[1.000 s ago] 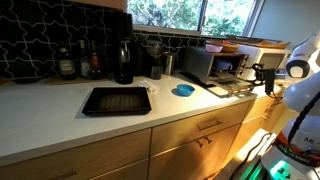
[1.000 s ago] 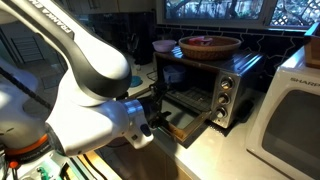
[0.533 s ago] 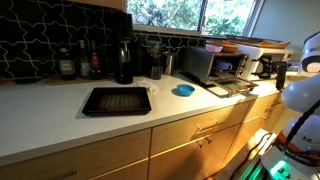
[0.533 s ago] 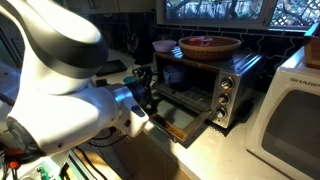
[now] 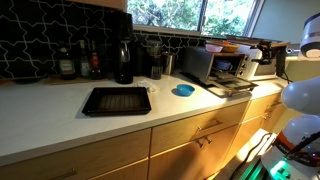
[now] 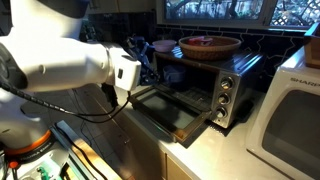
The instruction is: Pull the oven wire rack, remove the blue mixing bowl from the oven wire rack and place it to the left side of the oven
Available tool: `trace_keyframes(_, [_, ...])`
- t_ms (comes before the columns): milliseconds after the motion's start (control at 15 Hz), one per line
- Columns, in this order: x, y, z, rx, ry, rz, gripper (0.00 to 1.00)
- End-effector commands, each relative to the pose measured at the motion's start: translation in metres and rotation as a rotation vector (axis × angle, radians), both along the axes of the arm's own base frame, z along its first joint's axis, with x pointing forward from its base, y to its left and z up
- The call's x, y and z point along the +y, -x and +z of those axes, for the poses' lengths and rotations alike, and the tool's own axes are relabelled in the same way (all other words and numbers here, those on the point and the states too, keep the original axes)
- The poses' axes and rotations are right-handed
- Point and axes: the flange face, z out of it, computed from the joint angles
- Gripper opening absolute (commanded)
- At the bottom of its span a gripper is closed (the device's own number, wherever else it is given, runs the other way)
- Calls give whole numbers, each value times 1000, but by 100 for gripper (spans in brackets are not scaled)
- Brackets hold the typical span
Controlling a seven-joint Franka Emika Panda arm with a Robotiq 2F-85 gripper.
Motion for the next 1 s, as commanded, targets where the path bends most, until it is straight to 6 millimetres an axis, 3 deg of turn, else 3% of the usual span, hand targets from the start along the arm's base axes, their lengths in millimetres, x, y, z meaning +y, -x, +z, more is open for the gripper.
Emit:
trace_keyframes(0, [29,-13,18,53,194,-50,100])
trace_keyframes(133, [39,-21,23,104,300,-88,100])
trace_keyframes(200, [26,-21,27,77,219,-65,100])
trace_keyframes(533, [27,-21,29,78,223,-75,100])
trace_keyframes(667, [35,-35,20,169,294,49,100])
trace_keyframes(933, [51,-55,21,303,420,206,100])
